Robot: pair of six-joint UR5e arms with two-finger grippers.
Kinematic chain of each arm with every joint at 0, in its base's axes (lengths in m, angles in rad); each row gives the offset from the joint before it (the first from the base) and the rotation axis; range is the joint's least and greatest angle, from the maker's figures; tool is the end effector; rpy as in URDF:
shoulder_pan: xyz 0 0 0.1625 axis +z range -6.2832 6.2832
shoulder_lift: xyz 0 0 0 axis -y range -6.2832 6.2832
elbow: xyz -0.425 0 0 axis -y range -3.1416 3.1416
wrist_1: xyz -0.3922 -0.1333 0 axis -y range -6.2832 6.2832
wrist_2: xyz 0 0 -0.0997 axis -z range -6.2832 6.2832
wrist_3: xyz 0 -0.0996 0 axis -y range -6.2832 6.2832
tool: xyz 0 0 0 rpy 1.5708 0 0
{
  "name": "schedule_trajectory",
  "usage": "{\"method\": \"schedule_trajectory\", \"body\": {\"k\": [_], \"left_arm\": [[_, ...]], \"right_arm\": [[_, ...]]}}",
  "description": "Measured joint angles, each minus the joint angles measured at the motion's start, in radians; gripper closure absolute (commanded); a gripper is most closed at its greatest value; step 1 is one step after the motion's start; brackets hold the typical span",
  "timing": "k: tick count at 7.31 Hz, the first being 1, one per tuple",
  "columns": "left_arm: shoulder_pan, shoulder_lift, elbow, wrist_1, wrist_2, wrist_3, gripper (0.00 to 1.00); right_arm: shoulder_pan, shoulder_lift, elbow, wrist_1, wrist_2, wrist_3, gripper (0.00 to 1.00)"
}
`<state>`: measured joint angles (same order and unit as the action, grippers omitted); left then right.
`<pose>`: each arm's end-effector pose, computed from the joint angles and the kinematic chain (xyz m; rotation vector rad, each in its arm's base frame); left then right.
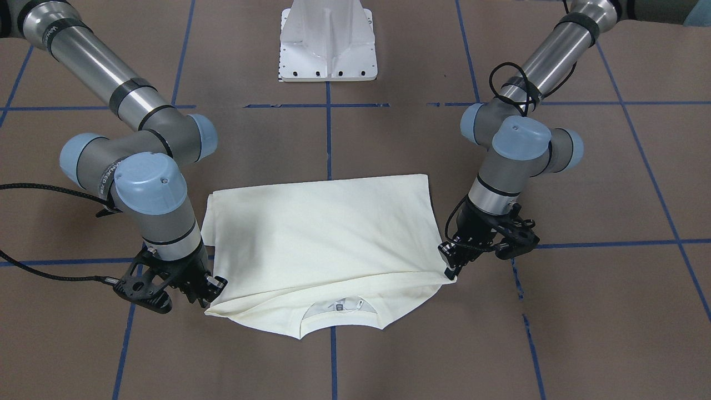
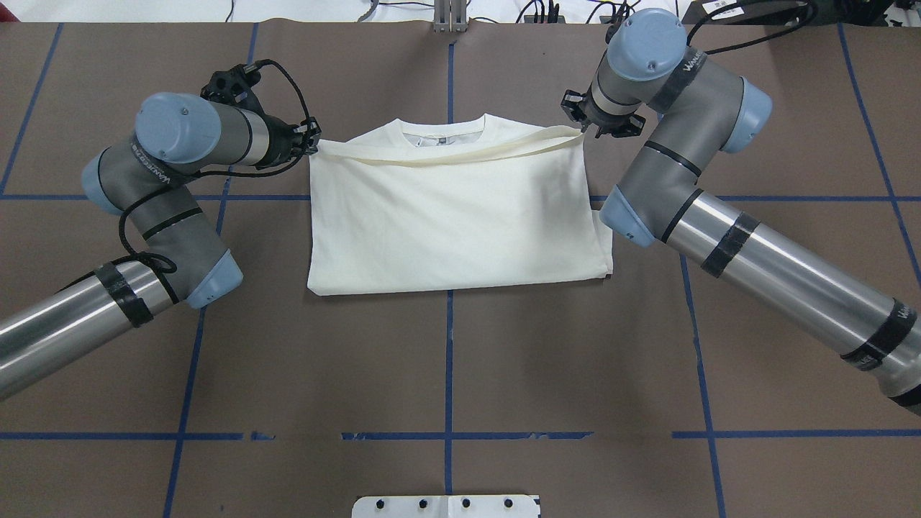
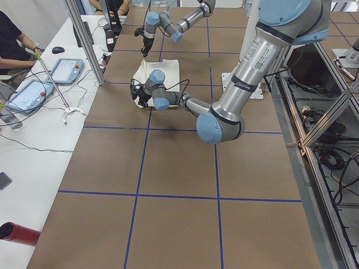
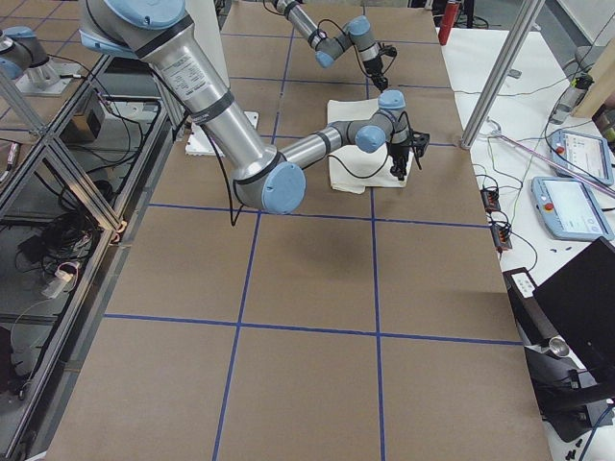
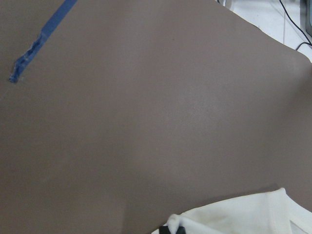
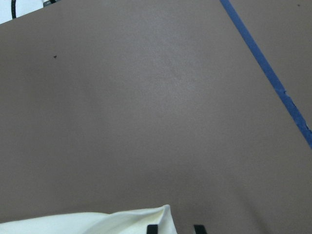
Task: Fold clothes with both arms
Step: 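Release the hem and move the right gripper to the folded bundle's corner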
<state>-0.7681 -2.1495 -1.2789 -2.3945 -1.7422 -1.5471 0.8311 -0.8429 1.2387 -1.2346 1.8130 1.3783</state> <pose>0.4520 -0.5984 0.3616 0.2900 1.0976 -0.5692 -0.4473 -0.6524 0.3339 0.1569 -0.7570 0.5183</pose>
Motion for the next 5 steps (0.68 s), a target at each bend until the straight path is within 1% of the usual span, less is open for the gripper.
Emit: {"method": "schedule_trajectory", "body": {"k": [1,2,3,4,5], "left_arm": [[-0.001,0.004,-0.009,-0.009,-0.003,-0.001,0.37],[-0.002,0.013,-0.026,-0.027,-0.004,-0.005,0.37],[-0.004,0.028,-0.056,-0.043,-0.006,-0.021,0.38],[-0.004,0.046,-0.089,-0.050,-0.007,-0.042,0.38],[-0.005,0.056,-0.114,-0.054,-0.008,-0.061,0.38]], "right_arm": [[0.001,-0.004,0.027,0.000,0.006,0.006,0.41],[-0.003,-0.044,0.107,0.000,0.031,0.024,0.37],[-0.017,-0.132,0.233,0.001,0.062,0.059,0.29],[-0.043,-0.237,0.363,0.001,0.074,0.109,0.26],[-0.081,-0.333,0.463,0.003,0.077,0.181,0.24]]}}
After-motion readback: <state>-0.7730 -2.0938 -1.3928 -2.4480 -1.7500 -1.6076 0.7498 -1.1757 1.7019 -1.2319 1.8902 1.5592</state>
